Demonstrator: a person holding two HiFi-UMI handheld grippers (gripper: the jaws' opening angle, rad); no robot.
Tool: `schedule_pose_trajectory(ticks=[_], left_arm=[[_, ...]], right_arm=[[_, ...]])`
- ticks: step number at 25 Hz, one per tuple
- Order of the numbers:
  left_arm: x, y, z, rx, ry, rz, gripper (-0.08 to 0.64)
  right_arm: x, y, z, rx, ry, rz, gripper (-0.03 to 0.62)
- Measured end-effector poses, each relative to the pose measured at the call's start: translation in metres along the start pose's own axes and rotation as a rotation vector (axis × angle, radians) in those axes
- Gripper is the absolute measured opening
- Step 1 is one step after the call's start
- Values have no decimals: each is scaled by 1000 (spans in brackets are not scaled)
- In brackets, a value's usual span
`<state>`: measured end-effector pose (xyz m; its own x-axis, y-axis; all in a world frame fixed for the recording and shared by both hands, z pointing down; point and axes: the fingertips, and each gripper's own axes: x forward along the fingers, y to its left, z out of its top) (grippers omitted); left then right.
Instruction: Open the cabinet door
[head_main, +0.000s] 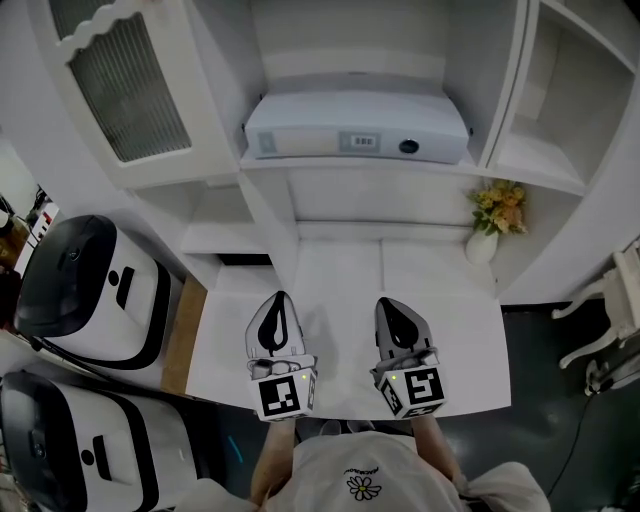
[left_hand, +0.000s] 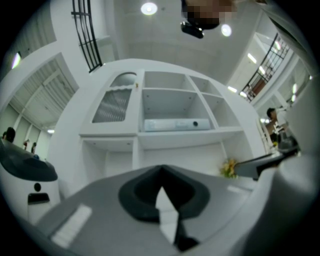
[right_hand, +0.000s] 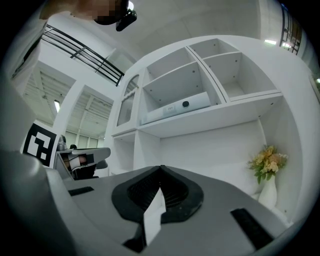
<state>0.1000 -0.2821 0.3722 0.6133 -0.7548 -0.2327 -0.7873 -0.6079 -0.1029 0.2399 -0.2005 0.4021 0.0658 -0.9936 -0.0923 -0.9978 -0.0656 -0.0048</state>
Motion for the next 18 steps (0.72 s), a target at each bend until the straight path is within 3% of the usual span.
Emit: schedule_pose_trajectory(ticks=[18], left_arm=[[-59,81,16,63,18,279,6]], right_arm=[[47,79,20,-4,-68,276,-2]])
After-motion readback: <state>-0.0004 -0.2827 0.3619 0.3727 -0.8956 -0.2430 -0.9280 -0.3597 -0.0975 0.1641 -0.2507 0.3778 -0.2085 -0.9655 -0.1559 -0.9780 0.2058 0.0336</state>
